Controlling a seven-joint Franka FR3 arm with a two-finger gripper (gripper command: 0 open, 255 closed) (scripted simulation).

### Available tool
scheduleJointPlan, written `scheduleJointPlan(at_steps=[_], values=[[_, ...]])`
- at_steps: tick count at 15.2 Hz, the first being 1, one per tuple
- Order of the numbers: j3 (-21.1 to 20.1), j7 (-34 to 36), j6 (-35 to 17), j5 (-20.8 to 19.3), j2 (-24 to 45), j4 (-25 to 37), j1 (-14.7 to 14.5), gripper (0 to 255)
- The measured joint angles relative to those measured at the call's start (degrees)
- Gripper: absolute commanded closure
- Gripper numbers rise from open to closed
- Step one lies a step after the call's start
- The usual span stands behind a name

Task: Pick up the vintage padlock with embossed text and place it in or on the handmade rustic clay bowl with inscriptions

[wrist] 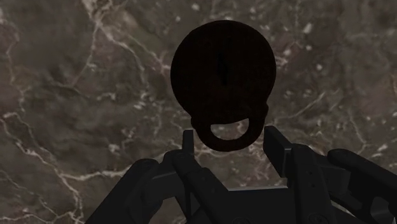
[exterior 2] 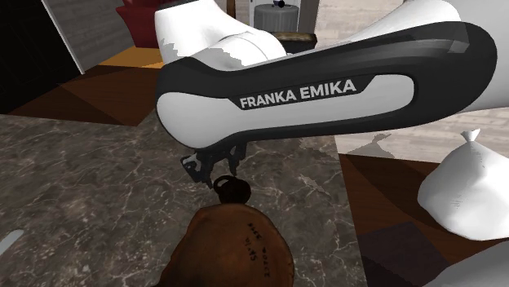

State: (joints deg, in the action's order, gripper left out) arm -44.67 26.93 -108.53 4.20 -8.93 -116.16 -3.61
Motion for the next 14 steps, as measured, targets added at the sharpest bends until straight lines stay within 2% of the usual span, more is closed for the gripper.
scheduleJointPlan(at_steps=[6, 14], values=[[0.06, -0.06, 0.31, 0.07, -0.1, 0.27, -0.01, 255], [0.57, -0.47, 6.09, 0.36, -0.69, 5.26, 0.12, 255]])
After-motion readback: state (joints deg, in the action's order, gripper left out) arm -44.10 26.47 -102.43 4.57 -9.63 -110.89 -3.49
